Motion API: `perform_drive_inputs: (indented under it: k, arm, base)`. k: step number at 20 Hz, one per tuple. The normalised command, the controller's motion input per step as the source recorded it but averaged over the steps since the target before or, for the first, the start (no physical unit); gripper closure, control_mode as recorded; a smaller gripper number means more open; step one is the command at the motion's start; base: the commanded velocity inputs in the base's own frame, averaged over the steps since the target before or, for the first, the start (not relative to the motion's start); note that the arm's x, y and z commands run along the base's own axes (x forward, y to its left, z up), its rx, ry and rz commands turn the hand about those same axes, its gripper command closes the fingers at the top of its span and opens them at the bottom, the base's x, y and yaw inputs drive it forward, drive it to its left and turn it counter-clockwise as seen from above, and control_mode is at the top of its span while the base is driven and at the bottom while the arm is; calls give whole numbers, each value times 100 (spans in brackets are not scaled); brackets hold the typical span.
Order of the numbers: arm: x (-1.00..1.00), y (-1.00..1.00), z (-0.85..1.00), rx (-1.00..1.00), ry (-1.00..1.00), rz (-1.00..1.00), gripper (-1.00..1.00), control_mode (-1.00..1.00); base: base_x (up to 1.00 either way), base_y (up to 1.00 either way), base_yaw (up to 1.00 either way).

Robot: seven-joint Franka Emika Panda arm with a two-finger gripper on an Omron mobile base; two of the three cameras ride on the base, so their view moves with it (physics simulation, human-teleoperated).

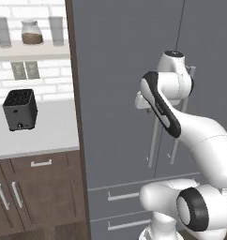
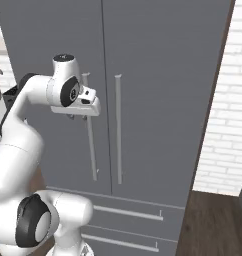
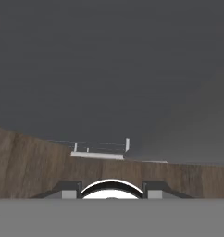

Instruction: Take the strawberry from the fridge and place it on top of the pancake, located on the dining counter.

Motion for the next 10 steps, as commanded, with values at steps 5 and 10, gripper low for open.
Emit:
perform_drive_inputs:
  k: [5, 10]
  arm:
    - [0, 0, 0, 0, 0, 0, -100, 100]
    - [0, 0, 0, 0, 0, 0, -100, 100]
  base:
    - [-18, 0, 0]
    - [-61, -3, 0]
